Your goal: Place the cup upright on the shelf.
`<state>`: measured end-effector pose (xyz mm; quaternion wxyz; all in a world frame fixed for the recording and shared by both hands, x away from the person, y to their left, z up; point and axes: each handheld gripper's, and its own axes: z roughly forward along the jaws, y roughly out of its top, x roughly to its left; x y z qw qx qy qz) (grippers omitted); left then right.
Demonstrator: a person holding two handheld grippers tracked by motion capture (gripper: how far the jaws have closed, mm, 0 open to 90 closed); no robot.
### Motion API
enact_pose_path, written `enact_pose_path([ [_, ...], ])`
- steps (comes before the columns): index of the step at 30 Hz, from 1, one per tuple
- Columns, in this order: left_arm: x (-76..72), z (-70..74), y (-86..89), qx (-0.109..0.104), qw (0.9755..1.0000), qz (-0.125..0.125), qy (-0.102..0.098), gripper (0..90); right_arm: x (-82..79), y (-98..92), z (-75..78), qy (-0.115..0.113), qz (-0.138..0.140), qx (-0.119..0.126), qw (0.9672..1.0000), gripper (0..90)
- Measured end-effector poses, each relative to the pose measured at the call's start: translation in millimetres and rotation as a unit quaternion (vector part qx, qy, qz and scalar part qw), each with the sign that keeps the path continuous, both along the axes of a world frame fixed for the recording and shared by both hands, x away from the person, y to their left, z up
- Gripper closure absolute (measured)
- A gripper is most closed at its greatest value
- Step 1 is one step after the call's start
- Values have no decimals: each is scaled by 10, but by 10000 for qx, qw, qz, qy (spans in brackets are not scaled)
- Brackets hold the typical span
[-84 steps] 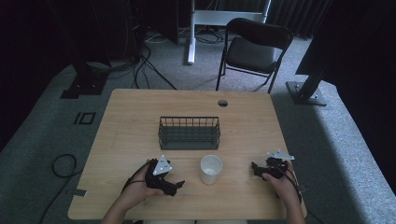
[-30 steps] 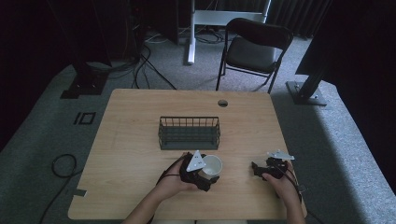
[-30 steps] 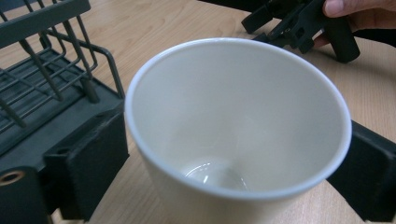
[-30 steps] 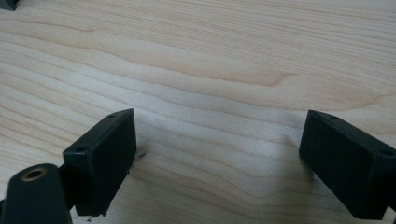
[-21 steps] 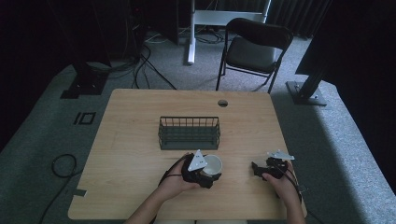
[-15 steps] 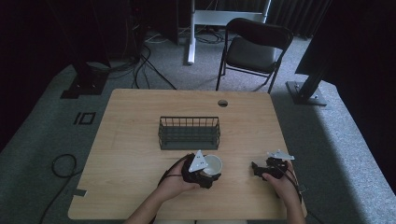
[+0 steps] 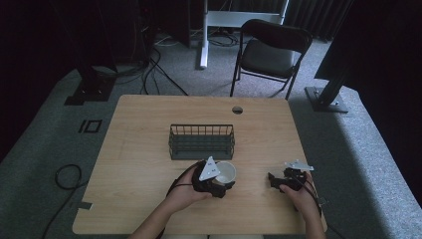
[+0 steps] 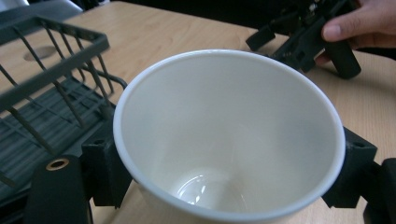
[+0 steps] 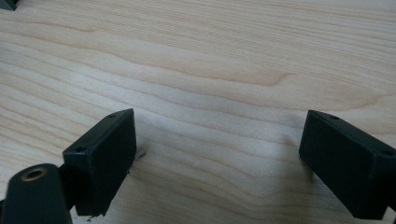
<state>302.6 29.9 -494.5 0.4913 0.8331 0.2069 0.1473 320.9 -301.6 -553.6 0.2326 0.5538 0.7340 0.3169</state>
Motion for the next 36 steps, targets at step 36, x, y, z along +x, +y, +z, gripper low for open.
enact_pose_path([
  [36, 552, 813, 205, -713, 9889, 1147, -622, 206, 1, 0, -1, -5, 0, -2, 10000, 107],
])
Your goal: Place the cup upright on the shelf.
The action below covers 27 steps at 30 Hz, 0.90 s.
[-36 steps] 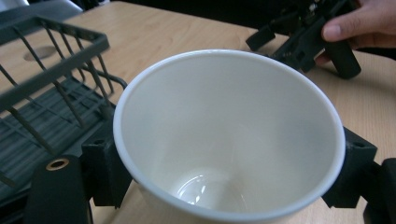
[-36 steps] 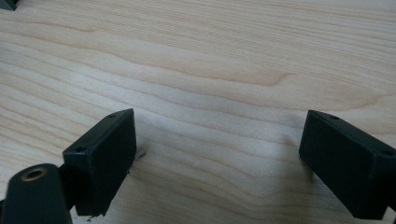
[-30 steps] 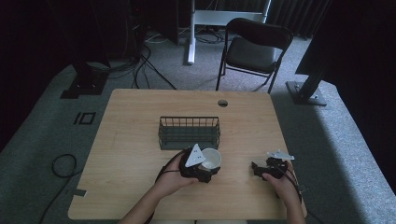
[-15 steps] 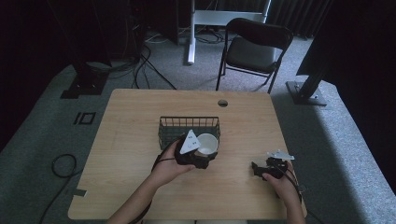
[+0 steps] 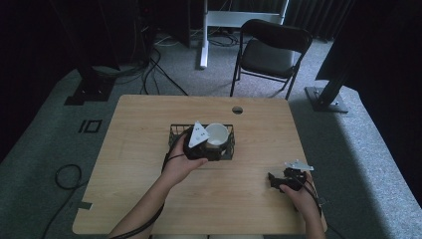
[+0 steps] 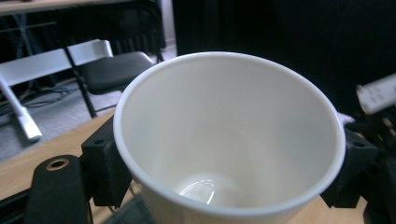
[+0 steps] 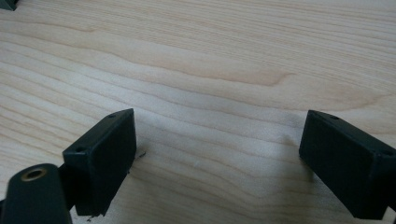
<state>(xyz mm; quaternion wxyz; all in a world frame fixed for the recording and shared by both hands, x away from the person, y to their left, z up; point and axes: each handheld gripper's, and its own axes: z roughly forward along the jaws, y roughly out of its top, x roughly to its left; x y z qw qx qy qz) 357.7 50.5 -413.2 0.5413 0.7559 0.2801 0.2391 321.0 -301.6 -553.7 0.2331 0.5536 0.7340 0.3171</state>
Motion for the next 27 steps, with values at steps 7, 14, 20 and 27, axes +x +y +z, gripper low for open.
enact_pose_path([
  [7, 171, 58, 16, -100, 9988, 464, -135, 206, 0, 0, 0, 0, 1, -1, 10000, 107],
  [14, 381, -32, 89, -173, 9963, 842, 91, 206, 0, 0, 0, 1, -1, 1, 10000, 107],
  [20, 467, -209, 125, -138, 9940, 1057, 230, 206, -1, 0, 0, 5, 2, 2, 10000, 107],
  [27, 535, -363, 139, -78, 9920, 1204, 378, 206, -1, 0, 1, 7, 0, 4, 10000, 107],
])
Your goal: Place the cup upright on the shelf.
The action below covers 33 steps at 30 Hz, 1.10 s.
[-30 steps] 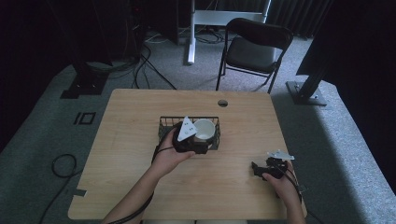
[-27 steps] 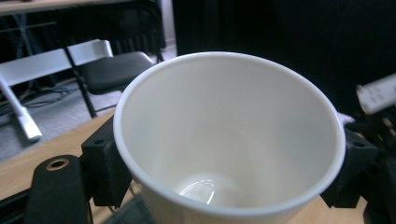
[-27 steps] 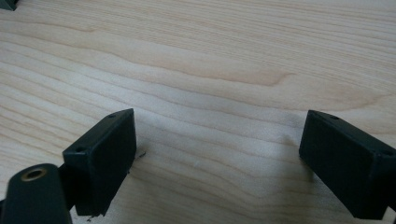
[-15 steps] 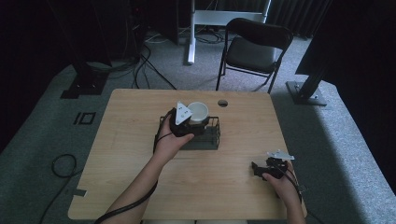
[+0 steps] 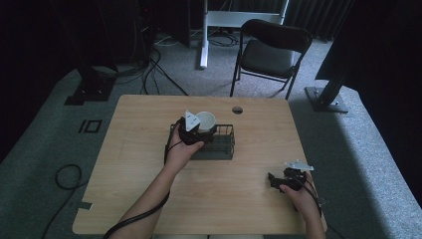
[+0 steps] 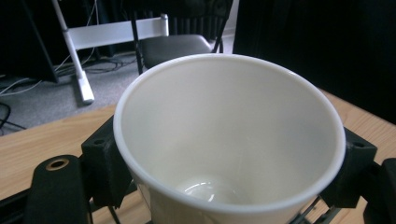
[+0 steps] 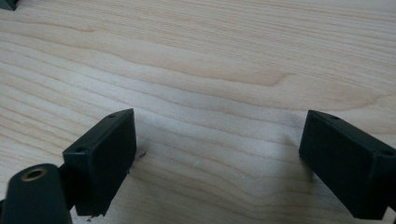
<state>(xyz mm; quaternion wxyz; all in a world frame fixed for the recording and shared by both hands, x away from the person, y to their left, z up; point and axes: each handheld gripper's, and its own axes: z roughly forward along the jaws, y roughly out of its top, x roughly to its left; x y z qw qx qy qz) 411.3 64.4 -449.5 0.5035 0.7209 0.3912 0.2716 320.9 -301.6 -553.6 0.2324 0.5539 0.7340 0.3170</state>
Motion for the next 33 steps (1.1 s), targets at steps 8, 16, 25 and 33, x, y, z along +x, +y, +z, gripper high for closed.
enact_pose_path([
  [8, 4, -130, -24, 14, 9999, -8, 112, 205, 0, 0, 0, 1, 0, 0, 10000, 107],
  [16, 9, -242, -29, 119, 9998, -19, 180, 205, 1, -1, 0, -5, 3, -4, 10000, 107],
  [25, 9, -294, -37, 148, 9997, -87, 155, 203, 1, -1, 0, -5, 3, -4, 10000, 107],
  [33, -4, -261, -57, 234, 9986, -221, 409, 101, 0, 0, 0, 0, 0, 1, 10000, 107],
])
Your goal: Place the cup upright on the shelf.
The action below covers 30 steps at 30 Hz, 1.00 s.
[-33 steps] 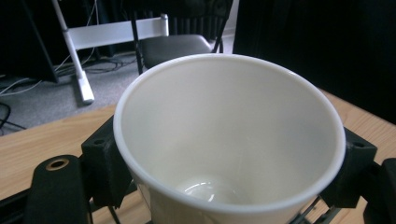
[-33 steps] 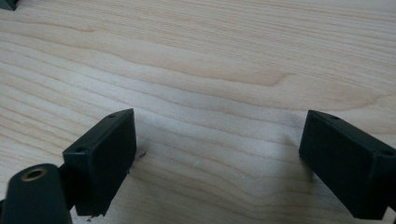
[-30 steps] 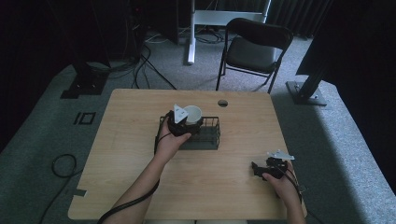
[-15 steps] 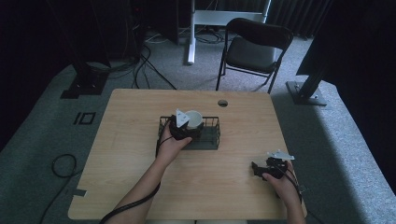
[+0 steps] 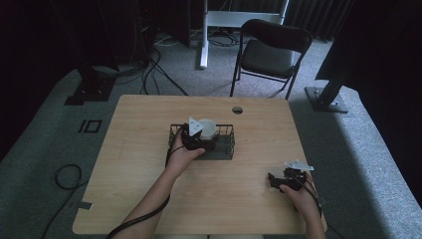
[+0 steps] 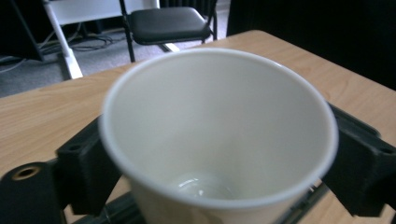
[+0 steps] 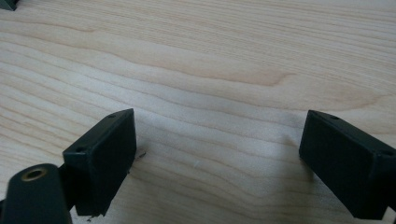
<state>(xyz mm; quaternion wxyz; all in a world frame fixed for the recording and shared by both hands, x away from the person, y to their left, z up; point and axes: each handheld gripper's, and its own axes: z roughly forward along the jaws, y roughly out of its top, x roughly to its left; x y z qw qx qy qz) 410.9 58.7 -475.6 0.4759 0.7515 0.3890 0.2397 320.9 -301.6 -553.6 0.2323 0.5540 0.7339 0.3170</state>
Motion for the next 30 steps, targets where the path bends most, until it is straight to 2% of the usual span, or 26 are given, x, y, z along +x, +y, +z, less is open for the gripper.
enact_pose_path([
  [6, -40, 37, 18, 53, 10000, 7, -76, 88, 0, 0, 0, 0, 0, -1, 10000, 107],
  [12, -98, 113, 69, 8, 9999, 9, -132, 88, 0, 0, 0, 1, -1, -1, 10000, 107],
  [18, -160, 161, 133, 56, 9999, 39, -149, 88, -1, 1, 0, 5, -5, 3, 10000, 107],
  [30, -281, 196, 263, 20, 9999, 0, -131, 89, 0, 0, 0, -4, 1, -5, 10000, 107],
])
